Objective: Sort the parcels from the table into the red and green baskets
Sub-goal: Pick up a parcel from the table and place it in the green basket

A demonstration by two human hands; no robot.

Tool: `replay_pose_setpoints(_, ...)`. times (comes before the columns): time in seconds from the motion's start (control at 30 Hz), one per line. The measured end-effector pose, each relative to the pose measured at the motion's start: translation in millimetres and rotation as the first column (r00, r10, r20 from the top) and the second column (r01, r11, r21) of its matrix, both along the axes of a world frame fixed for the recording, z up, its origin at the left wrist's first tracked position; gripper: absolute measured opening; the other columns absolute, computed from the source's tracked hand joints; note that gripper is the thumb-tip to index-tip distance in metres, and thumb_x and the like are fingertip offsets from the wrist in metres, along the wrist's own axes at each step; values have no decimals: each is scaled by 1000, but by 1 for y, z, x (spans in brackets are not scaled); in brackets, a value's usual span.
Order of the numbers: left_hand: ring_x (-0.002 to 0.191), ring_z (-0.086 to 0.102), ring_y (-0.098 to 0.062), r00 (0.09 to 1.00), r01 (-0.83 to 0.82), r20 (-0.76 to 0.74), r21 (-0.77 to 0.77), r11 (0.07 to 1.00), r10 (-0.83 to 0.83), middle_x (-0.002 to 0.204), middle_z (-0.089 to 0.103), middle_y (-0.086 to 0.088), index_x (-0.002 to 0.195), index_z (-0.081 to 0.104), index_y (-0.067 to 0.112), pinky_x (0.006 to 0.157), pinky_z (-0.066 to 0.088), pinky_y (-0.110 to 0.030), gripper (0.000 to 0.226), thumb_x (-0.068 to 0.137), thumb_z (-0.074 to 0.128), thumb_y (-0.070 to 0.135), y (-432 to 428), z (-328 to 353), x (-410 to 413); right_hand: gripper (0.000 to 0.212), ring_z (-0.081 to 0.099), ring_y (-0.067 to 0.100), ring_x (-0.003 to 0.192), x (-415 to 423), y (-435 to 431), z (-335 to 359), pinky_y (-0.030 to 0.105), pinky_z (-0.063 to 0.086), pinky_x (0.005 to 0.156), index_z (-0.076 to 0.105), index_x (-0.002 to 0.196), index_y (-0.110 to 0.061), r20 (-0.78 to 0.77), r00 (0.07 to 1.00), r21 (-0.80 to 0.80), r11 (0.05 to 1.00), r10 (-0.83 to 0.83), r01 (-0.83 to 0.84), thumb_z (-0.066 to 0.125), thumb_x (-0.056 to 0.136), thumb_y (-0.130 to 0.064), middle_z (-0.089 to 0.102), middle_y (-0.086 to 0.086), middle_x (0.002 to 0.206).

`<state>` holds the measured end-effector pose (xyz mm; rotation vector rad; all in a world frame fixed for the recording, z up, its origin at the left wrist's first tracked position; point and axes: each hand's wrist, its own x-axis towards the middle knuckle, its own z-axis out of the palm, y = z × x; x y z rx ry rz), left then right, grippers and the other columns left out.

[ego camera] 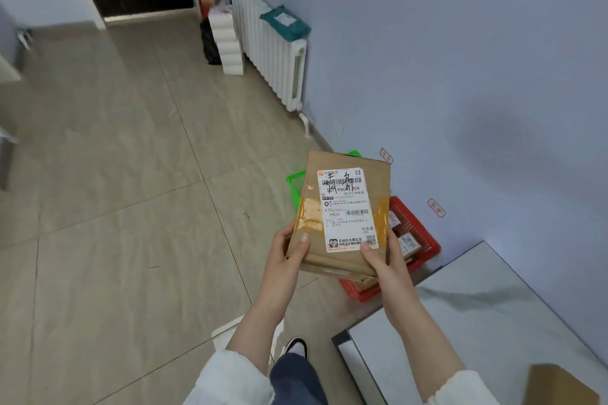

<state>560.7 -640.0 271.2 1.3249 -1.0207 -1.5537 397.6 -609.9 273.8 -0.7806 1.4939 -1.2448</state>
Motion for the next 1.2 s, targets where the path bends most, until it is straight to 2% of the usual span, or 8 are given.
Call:
replay_pose_setpoints(0.17, 112, 52, -12, 999, 30, 31, 40, 999, -31, 123, 57, 3, 121, 50, 26, 100, 41, -31, 31, 91, 54, 32, -103, -3, 0, 63, 53, 1, 106, -5, -101, -3, 17, 45, 73, 31, 142, -37, 66, 998, 47, 999, 8, -11, 60, 88, -22, 53, -8, 129)
replay_pose_setpoints(0.37, 98, 51, -2, 989, 112, 88, 109, 988, -122, 115, 56, 6, 109, 51, 22, 80, 41, -22, 25, 92, 49, 40, -219, -12, 1, 64, 57, 14, 113, -15, -203, -14, 29, 50, 89, 34, 142, -34, 65, 998, 100, 995, -26, 20, 62, 86, -17, 57, -4, 129)
replay_pose_setpoints(0.47, 110, 51, -7, 975, 161, 136, 121, 980, -177, 118, 55, 4, 102, 50, 24, 85, 40, -24, 25, 90, 49, 45, -284, -19, 3, 61, 58, 15, 112, -17, -247, -22, 34, 49, 94, 36, 141, -33, 69, 996, 137, 989, -57, 47, 61, 87, -16, 58, -3, 129)
replay_pose_setpoints(0.67, 138, 31, -19, 947, 279, 144, 82, 957, -289, 150, 27, -2, 144, 21, 31, 112, 29, -45, 68, 86, 53, 50, -434, -16, -5, 52, 59, 10, 105, -14, -325, -26, 28, 48, 85, 40, 133, -35, 59, 994, 203, 976, -95, 82, 58, 89, -16, 60, -8, 120)
replay_pose_setpoints(0.83, 97, 62, -15, 823, 532, 174, 93, 842, -540, 102, 66, 1, 104, 55, 21, 92, 50, -34, 31, 85, 60, 44, -534, -18, -30, 49, 60, 9, 106, -21, -373, -34, 32, 49, 89, 45, 121, -47, 33, 986, 241, 959, -161, 148, 62, 85, -19, 61, -11, 119)
replay_pose_setpoints(1.03, 82, 56, -18, 826, 530, 101, 195, 826, -554, 96, 56, -10, 104, 51, 9, 74, 50, -32, 28, 88, 60, 31, -587, -55, -82, 66, 56, 10, 113, -51, -420, -60, 34, 49, 94, 36, 139, -39, -2, 900, 245, 872, -436, 423, 67, 81, -27, 51, -14, 127)
replay_pose_setpoints(1.13, 85, 48, -19, 854, 467, 122, 248, 848, -506, 91, 49, -8, 98, 48, 17, 75, 43, -38, 31, 85, 63, 40, -603, -84, -112, 91, 48, 20, 126, -68, -443, -90, 46, 40, 105, 21, 147, -31, 35, 784, 325, 749, -620, 577, 71, 71, -42, 42, -3, 142)
replay_pose_setpoints(1.2, 84, 48, -18, 857, 445, 140, 280, 850, -495, 89, 49, -7, 90, 46, 17, 80, 44, -42, 40, 78, 66, 50, -609, -108, -130, 94, 52, 21, 123, -78, -456, -116, 48, 42, 104, 28, 145, -26, 141, 735, 373, 723, -663, 581, 72, 64, -47, 49, 0, 139)
